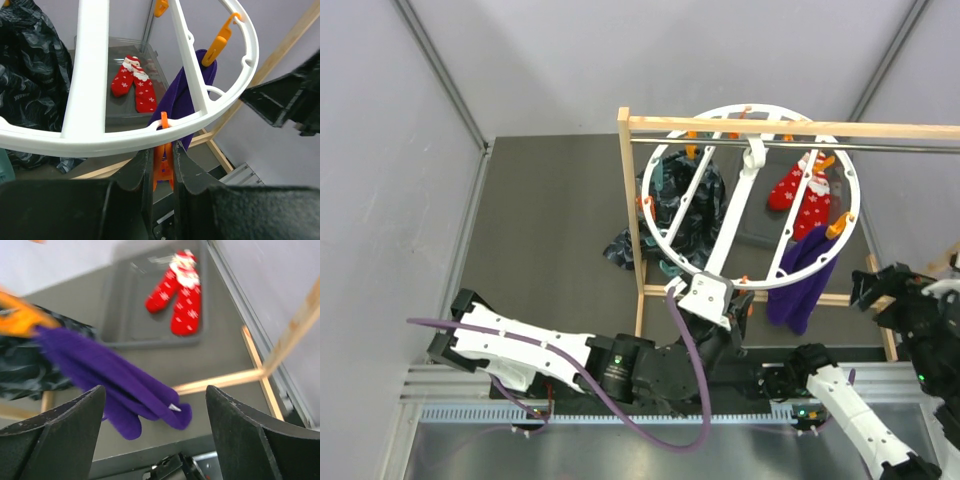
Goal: Clip the socks to the hanger
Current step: Pick up the sock from the bin.
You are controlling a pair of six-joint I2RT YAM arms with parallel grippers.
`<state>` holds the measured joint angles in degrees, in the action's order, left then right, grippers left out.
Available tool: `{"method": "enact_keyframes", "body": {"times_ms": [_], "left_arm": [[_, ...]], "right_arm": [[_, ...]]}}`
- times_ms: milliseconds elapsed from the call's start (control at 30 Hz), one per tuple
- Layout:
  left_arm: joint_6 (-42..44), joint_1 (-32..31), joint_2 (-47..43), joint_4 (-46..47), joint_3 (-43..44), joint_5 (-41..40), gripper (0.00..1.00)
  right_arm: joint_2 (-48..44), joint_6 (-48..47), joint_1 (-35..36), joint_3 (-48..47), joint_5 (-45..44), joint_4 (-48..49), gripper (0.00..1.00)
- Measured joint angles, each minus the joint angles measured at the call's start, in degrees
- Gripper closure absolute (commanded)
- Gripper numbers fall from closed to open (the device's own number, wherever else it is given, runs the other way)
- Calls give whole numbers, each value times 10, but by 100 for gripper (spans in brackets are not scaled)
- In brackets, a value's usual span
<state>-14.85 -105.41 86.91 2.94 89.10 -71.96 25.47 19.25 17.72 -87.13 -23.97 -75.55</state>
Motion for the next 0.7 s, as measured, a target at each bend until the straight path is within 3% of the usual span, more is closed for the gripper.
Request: {"method": "enact_keyframes", "body": {"times_ms": [267,433,533,700], "left_arm": [[4,0,-50,-8,-43,7,100],[7,0,-68,-8,-60,8,100],[15,0,-69,-8,-60,8,100],[27,0,-69,-7,-60,8,100]], "right_arm": [[20,113,70,130,-112,-2,30],[76,156,92,144,-209,14,43],[113,171,93,146,-266,26,58],[112,173,94,182,-347,73,62]]}}
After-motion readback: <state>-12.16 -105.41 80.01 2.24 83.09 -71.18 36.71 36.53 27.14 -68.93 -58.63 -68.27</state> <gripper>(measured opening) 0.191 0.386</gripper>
